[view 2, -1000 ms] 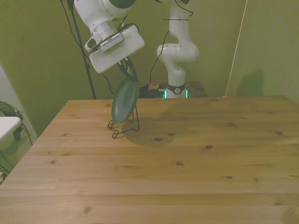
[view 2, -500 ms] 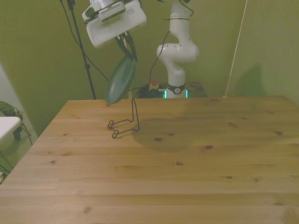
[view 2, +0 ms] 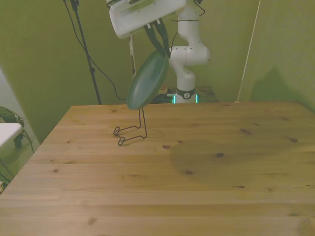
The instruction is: Unload the plate
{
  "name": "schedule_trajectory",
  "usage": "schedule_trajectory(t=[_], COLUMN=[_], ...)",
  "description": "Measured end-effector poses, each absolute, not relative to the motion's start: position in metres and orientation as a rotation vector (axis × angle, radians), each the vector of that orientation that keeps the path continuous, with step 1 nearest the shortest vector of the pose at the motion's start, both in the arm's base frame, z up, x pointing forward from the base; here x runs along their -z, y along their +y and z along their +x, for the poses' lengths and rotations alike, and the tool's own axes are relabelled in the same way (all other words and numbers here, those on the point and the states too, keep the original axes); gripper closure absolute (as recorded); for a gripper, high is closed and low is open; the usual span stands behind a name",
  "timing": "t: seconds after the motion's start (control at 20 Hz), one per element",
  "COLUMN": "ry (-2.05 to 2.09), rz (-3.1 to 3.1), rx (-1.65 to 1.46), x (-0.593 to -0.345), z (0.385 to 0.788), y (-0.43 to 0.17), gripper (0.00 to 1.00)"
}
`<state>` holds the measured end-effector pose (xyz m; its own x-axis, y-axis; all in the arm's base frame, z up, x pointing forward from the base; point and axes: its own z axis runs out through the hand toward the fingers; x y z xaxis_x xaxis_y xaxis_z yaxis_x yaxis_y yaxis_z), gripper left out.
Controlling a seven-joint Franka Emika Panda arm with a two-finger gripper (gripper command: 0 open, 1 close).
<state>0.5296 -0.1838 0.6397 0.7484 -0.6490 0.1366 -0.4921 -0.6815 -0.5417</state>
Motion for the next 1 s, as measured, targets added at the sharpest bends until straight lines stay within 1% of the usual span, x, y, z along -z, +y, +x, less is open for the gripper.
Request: schedule_trajectory(t=[0.2,0.4,0.55,0.75,1.0], ry=[0.902,0.928,0.940,0.948,0.930], rz=[-2.494,-2.526,-2.552,-2.574,-2.649], rx=[0.397,0.325,0.282,0.239,0.214], x=[-0.598,-0.552,-0.518,-0.476,-0.434], z=[0.597,0.639,0.654,0.663,0.665], y=[-0.148,-0.131,-0.124,-0.115,-0.092], gripper=[1.00,1.00,1.00,1.00,1.00])
